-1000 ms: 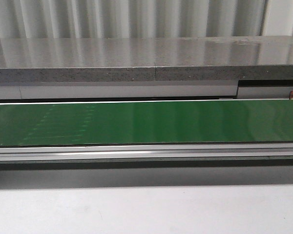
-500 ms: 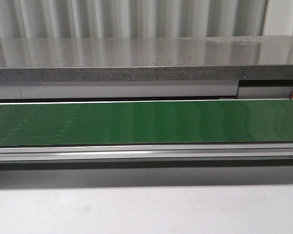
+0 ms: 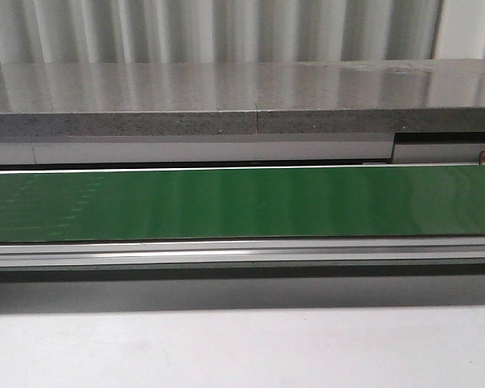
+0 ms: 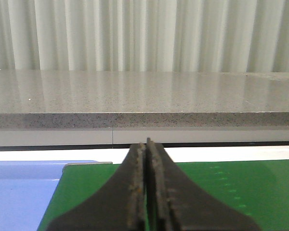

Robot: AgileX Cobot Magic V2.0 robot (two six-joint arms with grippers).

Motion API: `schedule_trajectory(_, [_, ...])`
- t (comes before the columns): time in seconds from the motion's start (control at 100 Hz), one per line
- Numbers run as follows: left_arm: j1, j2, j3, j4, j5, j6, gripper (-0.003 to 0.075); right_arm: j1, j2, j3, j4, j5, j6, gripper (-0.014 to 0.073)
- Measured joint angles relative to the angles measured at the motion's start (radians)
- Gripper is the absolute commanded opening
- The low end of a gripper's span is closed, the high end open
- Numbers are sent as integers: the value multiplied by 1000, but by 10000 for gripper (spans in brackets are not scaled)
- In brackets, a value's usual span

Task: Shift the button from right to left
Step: 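Grasp the yellow mushroom push button in the green tray with the right gripper, then lift the button and set it upright on the belt end, open right gripper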

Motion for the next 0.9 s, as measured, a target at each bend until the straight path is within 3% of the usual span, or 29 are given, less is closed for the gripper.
schedule_trajectory(0.51, [0, 0, 0, 0, 0, 0, -20, -2, 187, -60, 4, -32, -47, 637])
schedule_trajectory(0.77, [0, 0, 0, 0, 0, 0, -20, -4, 266, -66, 83, -38, -114, 629])
schedule_trajectory(0.84, [0, 0, 0, 0, 0, 0, -20, -8, 279, -69, 98, -44, -128, 564])
schedule_trajectory(0.9, [0, 0, 0, 0, 0, 0, -20, -8, 284, -70, 100, -47, -136, 445])
